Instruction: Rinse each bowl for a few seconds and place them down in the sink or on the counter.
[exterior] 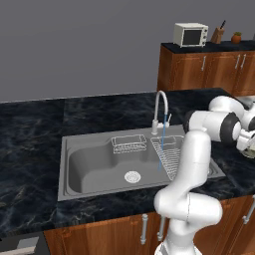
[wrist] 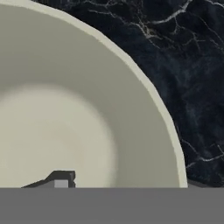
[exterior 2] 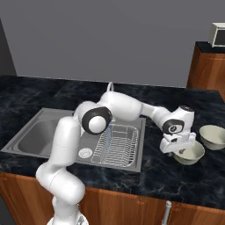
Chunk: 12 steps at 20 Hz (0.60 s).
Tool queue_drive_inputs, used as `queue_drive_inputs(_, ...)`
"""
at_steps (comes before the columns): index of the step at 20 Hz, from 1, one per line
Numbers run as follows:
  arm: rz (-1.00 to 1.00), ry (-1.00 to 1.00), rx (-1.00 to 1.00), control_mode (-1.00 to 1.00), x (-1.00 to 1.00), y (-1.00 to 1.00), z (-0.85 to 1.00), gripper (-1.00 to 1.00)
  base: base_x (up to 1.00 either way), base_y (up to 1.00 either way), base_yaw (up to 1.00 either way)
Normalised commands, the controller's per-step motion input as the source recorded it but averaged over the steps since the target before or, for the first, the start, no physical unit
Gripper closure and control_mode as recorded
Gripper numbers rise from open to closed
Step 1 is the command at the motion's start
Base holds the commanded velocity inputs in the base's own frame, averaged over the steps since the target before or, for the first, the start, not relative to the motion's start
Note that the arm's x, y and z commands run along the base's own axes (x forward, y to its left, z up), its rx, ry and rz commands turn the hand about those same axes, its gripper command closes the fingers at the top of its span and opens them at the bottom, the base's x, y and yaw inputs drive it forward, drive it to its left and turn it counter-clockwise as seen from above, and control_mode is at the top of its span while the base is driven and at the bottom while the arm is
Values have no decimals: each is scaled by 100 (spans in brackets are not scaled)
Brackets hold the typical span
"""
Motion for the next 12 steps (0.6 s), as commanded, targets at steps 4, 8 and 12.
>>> queue_drive_inputs(4,2,-4,-2,-100,-13,0,0,100,0,0,0)
queue_drive_inputs(8,11,-7,-7,-100,-35,18,8,100,0,0,0)
queue_drive_inputs(12,27,-7,-4,-100,-21,55,17,100,0,0,0)
